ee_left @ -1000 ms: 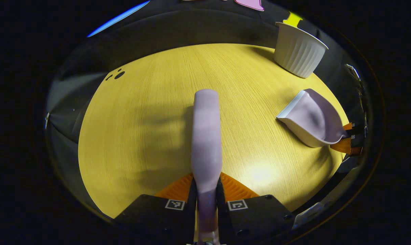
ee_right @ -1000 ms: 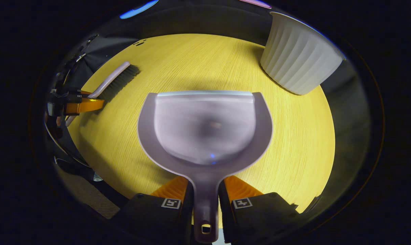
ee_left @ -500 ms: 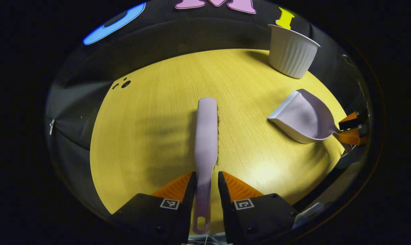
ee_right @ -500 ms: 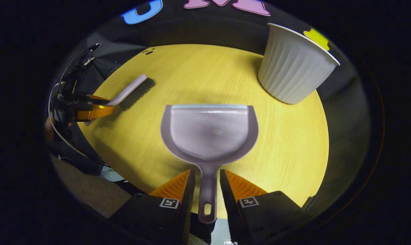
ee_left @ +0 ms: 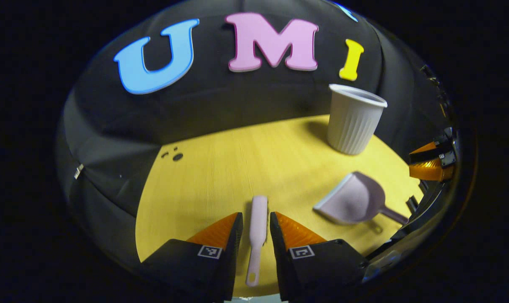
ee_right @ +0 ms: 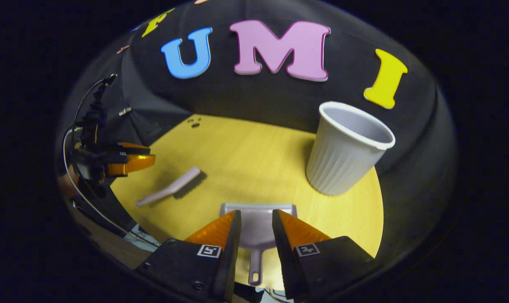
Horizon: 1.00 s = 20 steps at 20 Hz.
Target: Pick up the small broom and dustpan from the desktop, sweep the trash into the dustpan with the broom, and then empty the trash into the garbage bin.
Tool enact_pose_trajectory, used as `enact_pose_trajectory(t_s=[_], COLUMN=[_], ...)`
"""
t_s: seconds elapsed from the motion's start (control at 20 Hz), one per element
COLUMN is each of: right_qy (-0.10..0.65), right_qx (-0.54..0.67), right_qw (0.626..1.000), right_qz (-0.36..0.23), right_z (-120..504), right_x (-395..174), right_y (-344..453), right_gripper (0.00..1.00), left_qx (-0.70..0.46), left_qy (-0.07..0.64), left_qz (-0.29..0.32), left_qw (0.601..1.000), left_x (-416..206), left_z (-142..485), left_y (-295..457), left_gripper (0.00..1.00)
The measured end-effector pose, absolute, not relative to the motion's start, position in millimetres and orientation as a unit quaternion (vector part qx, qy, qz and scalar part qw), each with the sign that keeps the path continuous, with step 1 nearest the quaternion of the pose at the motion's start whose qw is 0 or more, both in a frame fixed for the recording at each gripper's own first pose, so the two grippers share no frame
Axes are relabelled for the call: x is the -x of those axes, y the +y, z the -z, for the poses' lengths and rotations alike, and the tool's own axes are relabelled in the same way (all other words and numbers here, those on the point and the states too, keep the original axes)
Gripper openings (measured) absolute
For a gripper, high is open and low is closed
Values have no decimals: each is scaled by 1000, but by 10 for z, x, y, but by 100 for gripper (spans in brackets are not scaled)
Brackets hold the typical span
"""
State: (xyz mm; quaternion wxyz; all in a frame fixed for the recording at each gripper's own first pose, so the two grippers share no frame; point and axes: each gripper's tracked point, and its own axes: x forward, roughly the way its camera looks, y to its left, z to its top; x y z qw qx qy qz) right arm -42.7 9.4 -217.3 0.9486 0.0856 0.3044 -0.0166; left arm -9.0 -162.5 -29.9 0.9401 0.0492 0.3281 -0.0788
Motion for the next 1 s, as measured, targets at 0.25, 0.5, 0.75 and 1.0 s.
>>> enact_pose_trajectory(t_s=[0.25, 0.5, 0.75, 1.0], right_qy=[182, 133, 144, 144], right_qx=[-48, -33, -16, -26], right_qw=[981, 987, 987, 987], right_qz=[47, 79, 67, 62], right_z=[1376, 1180, 1220, 1144], right_x=[203, 152, 186, 147], right_y=[-217, -291, -112, 50], right_gripper=[49, 49, 46, 46], left_qx=[-30, -16, 0, -8], left_qy=[192, 147, 148, 150], left_qz=[93, 103, 113, 100], left_qw=[977, 984, 982, 984], left_x=[-257, -226, -196, -169], left_z=[-693, -1005, -1063, -1059], left_y=[-1915, -2036, -2204, -2060], left_gripper=[46, 45, 46, 46])
